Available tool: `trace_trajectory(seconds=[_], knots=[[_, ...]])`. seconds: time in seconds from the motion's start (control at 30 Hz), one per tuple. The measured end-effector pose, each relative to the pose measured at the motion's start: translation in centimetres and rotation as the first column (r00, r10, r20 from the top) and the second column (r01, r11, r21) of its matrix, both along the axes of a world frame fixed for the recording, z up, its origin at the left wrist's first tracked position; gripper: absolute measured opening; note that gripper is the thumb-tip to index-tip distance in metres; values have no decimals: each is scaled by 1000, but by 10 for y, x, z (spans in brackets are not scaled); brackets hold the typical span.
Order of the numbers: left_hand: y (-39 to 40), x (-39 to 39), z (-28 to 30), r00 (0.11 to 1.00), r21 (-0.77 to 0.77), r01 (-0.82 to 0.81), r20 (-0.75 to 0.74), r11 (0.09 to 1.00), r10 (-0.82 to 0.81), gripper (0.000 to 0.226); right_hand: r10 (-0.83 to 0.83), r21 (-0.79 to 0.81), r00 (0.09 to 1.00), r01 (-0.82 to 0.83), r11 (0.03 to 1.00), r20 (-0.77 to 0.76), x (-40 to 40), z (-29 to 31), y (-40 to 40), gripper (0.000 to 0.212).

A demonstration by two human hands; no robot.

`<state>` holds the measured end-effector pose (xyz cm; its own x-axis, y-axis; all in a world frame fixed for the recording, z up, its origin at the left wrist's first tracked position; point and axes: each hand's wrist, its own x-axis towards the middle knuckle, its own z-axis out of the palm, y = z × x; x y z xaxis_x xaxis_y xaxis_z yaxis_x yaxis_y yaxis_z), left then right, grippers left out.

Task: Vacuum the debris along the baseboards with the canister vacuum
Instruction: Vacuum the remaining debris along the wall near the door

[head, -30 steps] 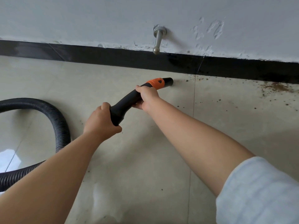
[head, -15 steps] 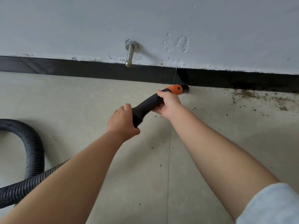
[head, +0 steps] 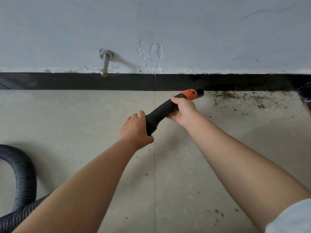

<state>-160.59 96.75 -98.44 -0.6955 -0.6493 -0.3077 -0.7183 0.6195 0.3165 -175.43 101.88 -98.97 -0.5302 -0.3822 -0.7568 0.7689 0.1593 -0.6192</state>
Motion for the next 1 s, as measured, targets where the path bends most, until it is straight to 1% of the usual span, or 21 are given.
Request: trace_trajectory(seconds=[0.13, 0.27, 0.3, 0.43, 0.53, 0.6, 0.7, 0.9, 1.0], knots=[[-17, 25, 6, 994, -36, -109, -26, 993, 108, 46, 100, -15, 995, -100, 995, -26, 21, 11, -32, 44], [-39, 67, 8, 974, -67, -225, -25, 972, 223, 43, 224, -5, 974, -224, 975, 21, 59, 14, -68, 28], [-43, 77, 8, 969, -74, -246, -25, 966, 245, 42, 259, -6, 965, -258, 966, 34, 68, 14, -76, 27], [-60, 115, 10, 931, -92, -365, -28, 927, 364, 43, 371, -34, 926, -370, 929, 74, 104, 15, -109, 42], [-68, 133, 7, 912, -130, -407, -13, 904, 409, 44, 423, -33, 902, -421, 906, 87, 123, 16, -125, 43], [-70, 137, 5, 909, -157, -411, 2, 898, 416, 45, 442, -12, 893, -443, 896, 87, 129, 15, -131, 41], [-69, 132, 2, 915, -177, -393, 19, 903, 402, 44, 429, 17, 901, -431, 902, 70, 128, 13, -133, 38], [-59, 105, -2, 950, -175, -297, 47, 939, 309, 47, 349, -23, 935, -348, 937, 64, 99, 10, -109, 38], [-52, 88, -1, 967, -182, -233, 62, 955, 248, 47, 302, -14, 951, -302, 953, 71, 82, 11, -92, 37]])
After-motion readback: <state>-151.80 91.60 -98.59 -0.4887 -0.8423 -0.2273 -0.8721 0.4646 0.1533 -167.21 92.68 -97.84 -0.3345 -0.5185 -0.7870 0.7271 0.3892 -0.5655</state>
